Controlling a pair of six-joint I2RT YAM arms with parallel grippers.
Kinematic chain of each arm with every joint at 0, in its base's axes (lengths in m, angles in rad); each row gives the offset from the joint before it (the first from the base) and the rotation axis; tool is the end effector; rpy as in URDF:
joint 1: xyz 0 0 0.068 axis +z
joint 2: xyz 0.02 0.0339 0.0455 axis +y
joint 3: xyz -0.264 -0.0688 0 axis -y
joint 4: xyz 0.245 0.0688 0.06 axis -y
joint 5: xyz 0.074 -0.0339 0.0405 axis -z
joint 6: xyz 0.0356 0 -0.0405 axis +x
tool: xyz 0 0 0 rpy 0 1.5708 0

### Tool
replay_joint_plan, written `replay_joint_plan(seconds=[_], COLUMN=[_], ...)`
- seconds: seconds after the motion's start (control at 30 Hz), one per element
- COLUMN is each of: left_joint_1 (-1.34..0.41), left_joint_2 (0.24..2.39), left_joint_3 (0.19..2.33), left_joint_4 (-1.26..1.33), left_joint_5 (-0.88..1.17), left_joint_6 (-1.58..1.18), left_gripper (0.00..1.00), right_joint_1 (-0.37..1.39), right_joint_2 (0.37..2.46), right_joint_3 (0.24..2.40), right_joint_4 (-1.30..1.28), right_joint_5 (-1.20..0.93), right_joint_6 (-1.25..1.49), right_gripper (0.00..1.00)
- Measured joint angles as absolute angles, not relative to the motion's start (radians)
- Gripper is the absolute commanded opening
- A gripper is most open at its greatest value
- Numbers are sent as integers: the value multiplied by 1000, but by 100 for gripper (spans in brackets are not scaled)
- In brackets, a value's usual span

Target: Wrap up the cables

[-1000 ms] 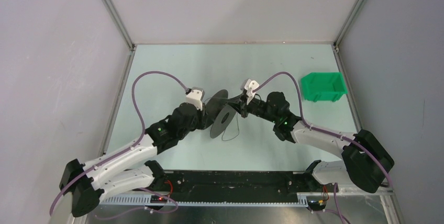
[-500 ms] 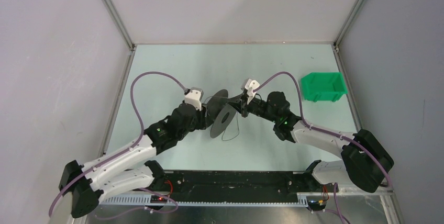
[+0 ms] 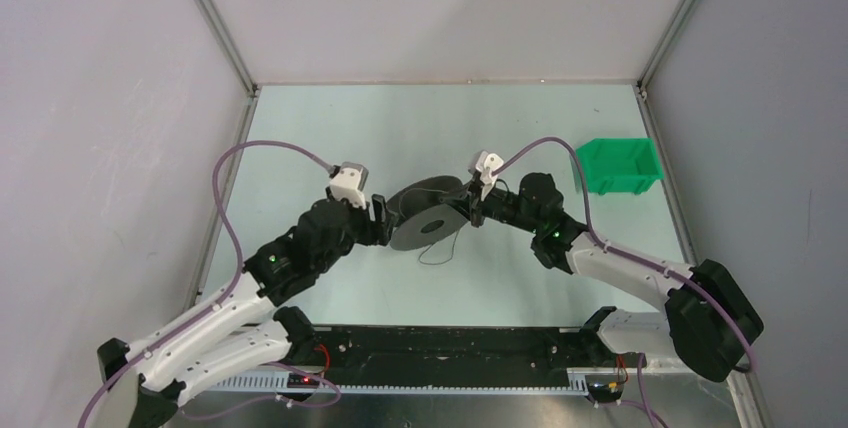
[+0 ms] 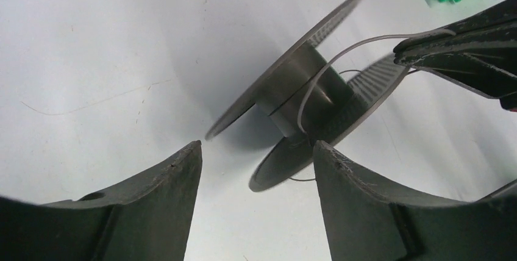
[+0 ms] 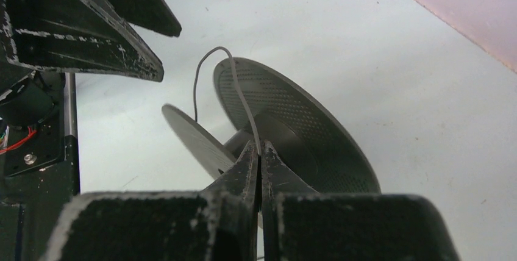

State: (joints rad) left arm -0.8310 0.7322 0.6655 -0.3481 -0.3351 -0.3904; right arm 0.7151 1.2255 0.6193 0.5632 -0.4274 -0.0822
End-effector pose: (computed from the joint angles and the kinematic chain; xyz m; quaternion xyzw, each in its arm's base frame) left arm 0.1237 -0.1181 0.2902 0.0916 0.8258 -0.1945 0.5214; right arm 0.1960 0.1898 0.2671 -0.4091 0.5934 0.3559 0.5948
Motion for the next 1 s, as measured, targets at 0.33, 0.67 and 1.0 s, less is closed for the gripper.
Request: replay_joint_plan(seconds=[0.33,0.67,1.0], left_joint_1=[-790,-769,-695], left_joint_2=[917,942,962], left_joint_3=[773,799,860], left_joint_4=[-356,-356,-417], left_joint_5=[-308,-185,-191], left_joint_6=[-305,-297,-315], left_gripper=[71,67,65], right_joint_1=[701,643,626], right_joint_2=[1240,1235,1196], right_joint_3=[607,602,602], right_joint_4=[528,507,467], right_joint_5=[-434,-425,-388], right_joint_6=[-83,-81,-81], right_gripper=[0,0,0])
